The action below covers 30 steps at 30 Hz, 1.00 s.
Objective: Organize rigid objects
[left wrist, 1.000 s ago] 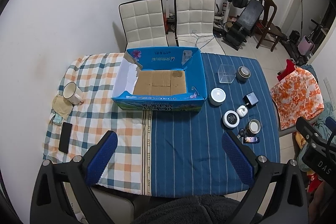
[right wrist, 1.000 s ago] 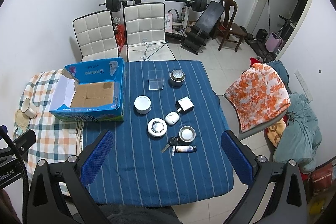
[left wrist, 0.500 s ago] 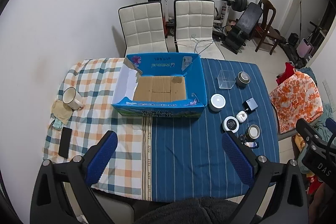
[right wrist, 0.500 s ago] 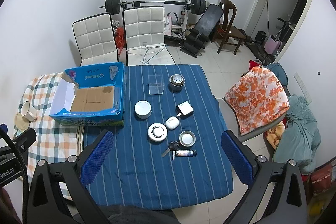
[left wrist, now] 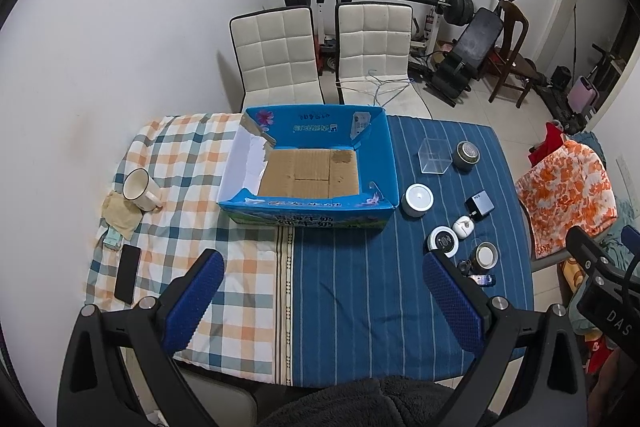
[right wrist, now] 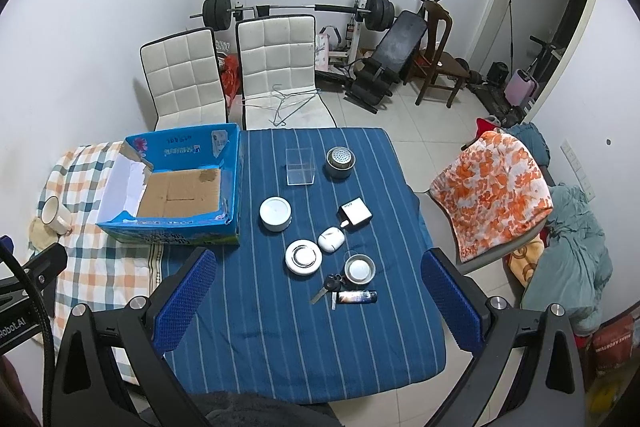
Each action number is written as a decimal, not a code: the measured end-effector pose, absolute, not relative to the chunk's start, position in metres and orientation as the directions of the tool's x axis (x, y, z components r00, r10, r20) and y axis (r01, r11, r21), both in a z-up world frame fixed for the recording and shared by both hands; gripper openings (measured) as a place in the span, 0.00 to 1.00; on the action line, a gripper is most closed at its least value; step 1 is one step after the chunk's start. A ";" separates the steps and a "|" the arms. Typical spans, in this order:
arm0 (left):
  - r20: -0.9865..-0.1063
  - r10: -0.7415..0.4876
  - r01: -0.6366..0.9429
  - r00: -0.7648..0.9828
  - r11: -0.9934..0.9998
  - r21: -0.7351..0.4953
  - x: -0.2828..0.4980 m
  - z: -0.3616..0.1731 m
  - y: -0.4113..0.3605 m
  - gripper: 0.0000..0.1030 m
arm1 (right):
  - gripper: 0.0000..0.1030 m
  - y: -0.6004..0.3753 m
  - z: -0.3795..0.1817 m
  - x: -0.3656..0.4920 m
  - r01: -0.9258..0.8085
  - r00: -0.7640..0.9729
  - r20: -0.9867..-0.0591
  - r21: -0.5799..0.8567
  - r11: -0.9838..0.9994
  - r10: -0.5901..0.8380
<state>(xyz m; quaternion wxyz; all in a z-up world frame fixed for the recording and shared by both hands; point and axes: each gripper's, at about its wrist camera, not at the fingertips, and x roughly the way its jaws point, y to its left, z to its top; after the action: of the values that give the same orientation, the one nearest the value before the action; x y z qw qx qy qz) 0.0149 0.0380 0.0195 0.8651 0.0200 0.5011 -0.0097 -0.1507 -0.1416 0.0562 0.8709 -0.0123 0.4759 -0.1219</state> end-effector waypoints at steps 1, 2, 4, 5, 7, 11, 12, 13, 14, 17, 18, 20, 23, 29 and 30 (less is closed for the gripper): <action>-0.868 0.003 0.037 0.497 0.999 0.024 0.015 0.019 0.038 0.99 | 1.00 -0.142 0.056 -0.151 0.201 0.517 -0.826 -0.137 0.970 -0.224; -0.868 0.002 0.038 0.497 0.999 0.024 0.015 0.020 0.038 0.99 | 1.00 -0.141 0.056 -0.150 0.201 0.517 -0.826 -0.138 0.970 -0.225; -0.868 0.003 0.037 0.497 0.999 0.025 0.015 0.020 0.038 0.99 | 1.00 -0.142 0.056 -0.151 0.201 0.517 -0.826 -0.138 0.970 -0.224; -0.868 0.002 0.037 0.497 0.999 0.024 0.015 0.020 0.038 0.99 | 1.00 -0.141 0.056 -0.151 0.201 0.518 -0.825 -0.138 0.970 -0.225; -0.867 0.004 0.037 0.498 0.999 0.026 0.015 0.020 0.038 0.99 | 1.00 -0.141 0.056 -0.149 0.202 0.519 -0.824 -0.138 0.970 -0.225; -0.868 0.003 0.037 0.497 0.999 0.025 0.015 0.020 0.038 0.99 | 1.00 -0.141 0.056 -0.150 0.200 0.519 -0.825 -0.137 0.970 -0.223; -0.868 0.003 0.037 0.497 0.999 0.025 0.015 0.020 0.038 0.99 | 1.00 -0.140 0.057 -0.149 0.200 0.519 -0.825 -0.137 0.970 -0.223; -0.867 0.003 0.038 0.498 0.999 0.026 0.014 0.021 0.038 0.99 | 1.00 -0.140 0.057 -0.149 0.200 0.519 -0.825 -0.137 0.970 -0.224; -0.867 0.004 0.038 0.498 0.999 0.026 0.014 0.021 0.038 0.99 | 1.00 -0.140 0.057 -0.149 0.200 0.519 -0.825 -0.136 0.970 -0.223; -0.867 0.003 0.037 0.498 0.999 0.025 0.014 0.021 0.038 0.99 | 1.00 -0.140 0.057 -0.150 0.201 0.520 -0.824 -0.136 0.970 -0.223; -0.867 0.004 0.038 0.498 0.999 0.026 0.014 0.021 0.038 0.99 | 1.00 -0.139 0.057 -0.150 0.201 0.520 -0.825 -0.136 0.970 -0.223; -0.867 0.003 0.037 0.498 0.999 0.025 0.013 0.020 0.038 0.99 | 1.00 -0.140 0.056 -0.150 0.201 0.520 -0.824 -0.136 0.970 -0.223; -0.869 0.003 0.039 0.495 0.999 0.026 0.013 0.021 0.038 0.99 | 1.00 -0.139 0.056 -0.150 0.200 0.519 -0.825 -0.137 0.970 -0.224; -0.876 -0.005 0.057 0.483 0.998 0.026 0.024 0.015 0.024 0.99 | 1.00 -0.145 0.052 -0.143 0.209 0.506 -0.836 -0.120 0.970 -0.213; -0.877 -0.007 0.063 0.480 0.998 0.026 0.030 0.012 0.019 0.99 | 1.00 -0.148 0.050 -0.139 0.214 0.499 -0.841 -0.114 0.970 -0.209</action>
<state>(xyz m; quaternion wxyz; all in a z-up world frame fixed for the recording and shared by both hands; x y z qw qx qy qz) 0.0296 0.0195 0.0121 0.8599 0.0272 0.5093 -0.0204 -0.1391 -0.1480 0.0496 0.8659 0.0024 0.4852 -0.1220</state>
